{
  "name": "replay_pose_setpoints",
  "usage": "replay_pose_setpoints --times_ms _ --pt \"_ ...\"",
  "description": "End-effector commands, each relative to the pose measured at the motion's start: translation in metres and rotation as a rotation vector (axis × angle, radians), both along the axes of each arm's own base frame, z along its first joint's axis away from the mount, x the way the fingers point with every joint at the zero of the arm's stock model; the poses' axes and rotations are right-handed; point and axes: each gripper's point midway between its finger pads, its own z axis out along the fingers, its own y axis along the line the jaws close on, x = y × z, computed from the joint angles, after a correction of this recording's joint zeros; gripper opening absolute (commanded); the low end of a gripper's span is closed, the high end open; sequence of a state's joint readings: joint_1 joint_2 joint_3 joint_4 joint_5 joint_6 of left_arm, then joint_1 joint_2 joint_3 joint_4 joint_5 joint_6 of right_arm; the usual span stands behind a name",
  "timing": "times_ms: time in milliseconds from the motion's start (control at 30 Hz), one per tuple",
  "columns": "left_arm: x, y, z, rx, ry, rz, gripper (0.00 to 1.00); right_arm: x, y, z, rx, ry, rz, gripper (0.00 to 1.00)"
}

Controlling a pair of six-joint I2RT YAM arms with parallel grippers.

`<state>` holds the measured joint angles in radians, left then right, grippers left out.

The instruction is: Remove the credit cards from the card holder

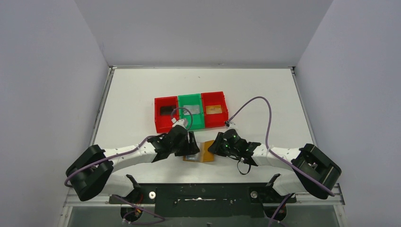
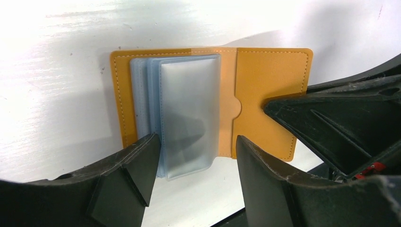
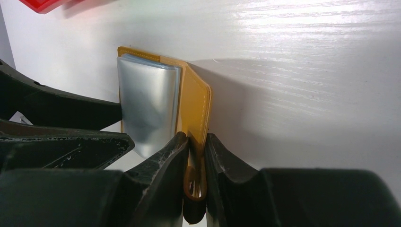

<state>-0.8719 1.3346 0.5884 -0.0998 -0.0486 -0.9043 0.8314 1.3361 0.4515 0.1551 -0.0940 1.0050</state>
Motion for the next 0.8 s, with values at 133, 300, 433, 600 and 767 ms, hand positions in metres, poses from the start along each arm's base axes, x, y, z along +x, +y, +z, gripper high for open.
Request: replay_pose_setpoints --times_ms 133,300,433,600,767 --pt "-0.001 -0.018 -0.005 -0.008 0.010 -0.041 0.60 0.009 0.006 0.004 0.009 -0.020 -0.010 0.19" --pt "-0.006 -0.029 -0.006 -0.055 0.022 -0.073 0.60 0.009 0.008 0.003 0.013 -0.014 -0.007 0.19" --pt "-0.007 -0.044 0.000 -0.143 0.018 -0.100 0.60 0.009 0.008 0.002 0.013 -0.014 -0.008 0.19" --pt "-0.009 -0.057 0.002 -0.198 0.035 -0.130 0.60 0.009 0.005 0.005 0.025 -0.026 -0.026 0.22" --pt "-0.009 -0.062 0.008 -0.231 0.029 -0.141 0.59 0.011 0.000 0.014 0.048 -0.060 -0.053 0.31"
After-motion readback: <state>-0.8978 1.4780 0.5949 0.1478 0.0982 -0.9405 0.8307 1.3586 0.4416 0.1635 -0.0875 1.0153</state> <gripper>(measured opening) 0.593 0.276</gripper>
